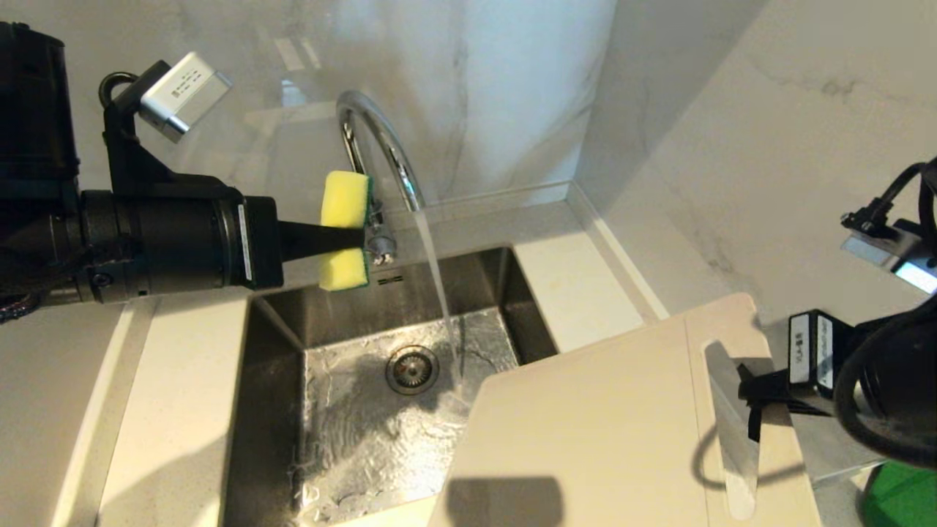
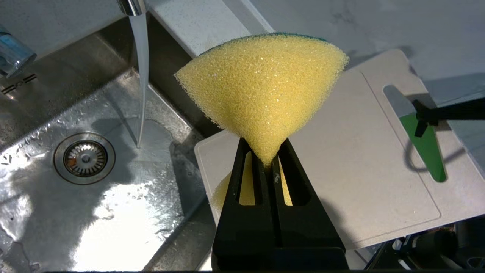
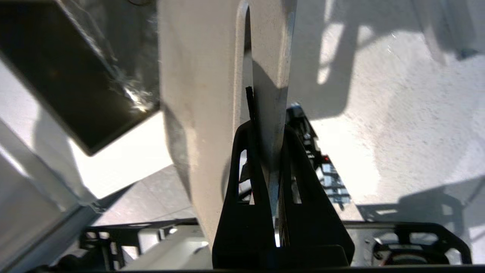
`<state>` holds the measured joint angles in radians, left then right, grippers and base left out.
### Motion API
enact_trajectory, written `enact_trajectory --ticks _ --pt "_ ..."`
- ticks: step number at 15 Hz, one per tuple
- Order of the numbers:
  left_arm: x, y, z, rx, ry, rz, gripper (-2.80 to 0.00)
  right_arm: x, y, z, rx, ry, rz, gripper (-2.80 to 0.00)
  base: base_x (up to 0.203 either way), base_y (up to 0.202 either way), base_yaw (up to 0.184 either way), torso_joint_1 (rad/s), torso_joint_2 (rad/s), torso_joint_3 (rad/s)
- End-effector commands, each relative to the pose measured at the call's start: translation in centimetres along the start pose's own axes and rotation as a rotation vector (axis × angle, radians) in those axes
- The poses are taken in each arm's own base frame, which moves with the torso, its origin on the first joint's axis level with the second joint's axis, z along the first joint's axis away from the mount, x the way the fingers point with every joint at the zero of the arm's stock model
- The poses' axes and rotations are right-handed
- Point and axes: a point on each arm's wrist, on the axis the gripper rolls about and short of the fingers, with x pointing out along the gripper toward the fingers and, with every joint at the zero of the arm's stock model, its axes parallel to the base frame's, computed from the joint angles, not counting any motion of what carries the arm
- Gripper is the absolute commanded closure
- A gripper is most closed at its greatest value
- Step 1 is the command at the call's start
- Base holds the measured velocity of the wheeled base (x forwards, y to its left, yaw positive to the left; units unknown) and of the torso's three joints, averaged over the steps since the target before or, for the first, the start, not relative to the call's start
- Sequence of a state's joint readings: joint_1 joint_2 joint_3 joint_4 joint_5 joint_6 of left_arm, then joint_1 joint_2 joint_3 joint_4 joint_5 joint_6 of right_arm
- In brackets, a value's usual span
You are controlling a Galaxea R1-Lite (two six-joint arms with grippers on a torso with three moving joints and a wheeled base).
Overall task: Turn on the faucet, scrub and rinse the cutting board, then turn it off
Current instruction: Put down the cutting board
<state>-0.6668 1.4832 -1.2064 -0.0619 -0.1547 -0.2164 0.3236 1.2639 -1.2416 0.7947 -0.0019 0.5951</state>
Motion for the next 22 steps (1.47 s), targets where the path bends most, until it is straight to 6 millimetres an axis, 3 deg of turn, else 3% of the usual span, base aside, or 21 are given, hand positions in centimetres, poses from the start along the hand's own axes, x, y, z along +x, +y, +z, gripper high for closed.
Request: enact_trajectory --ticks 1,7,12,18,22 --pt "0.0 0.0 -0.1 -0.002 0.003 0.0 0.0 0.1 -1.0 -1.3 0.006 0.015 -0.018 0.0 0.0 0.0 0.0 0.0 0.0 0.0" --pt "-1.1 -0.1 -0.3 -0.006 0.038 0.007 0.0 2.3 -3.7 -2.3 0.021 -0.009 -0.092 0.0 0.0 0.0 0.0 0.0 0.0 0.0" --pt "-2.2 -0.4 -0.2 -0.004 0.035 0.004 0.0 4.8 -5.7 -4.8 -0.047 0.006 -0.137 0.0 0.0 0.0 0.0 0.0 0.0 0.0" --pt "-3.5 -0.4 -1.0 -0.004 0.044 0.009 0.0 7.0 -6.9 -6.6 -0.087 0.023 -0.153 0.0 0.0 0.0 0.0 0.0 0.0 0.0" --pt "-4.5 -0.5 -1.2 -0.004 0.051 0.01 0.0 9.6 -7.2 -6.7 -0.099 0.008 -0.145 0.0 0.0 0.0 0.0 0.0 0.0 0.0"
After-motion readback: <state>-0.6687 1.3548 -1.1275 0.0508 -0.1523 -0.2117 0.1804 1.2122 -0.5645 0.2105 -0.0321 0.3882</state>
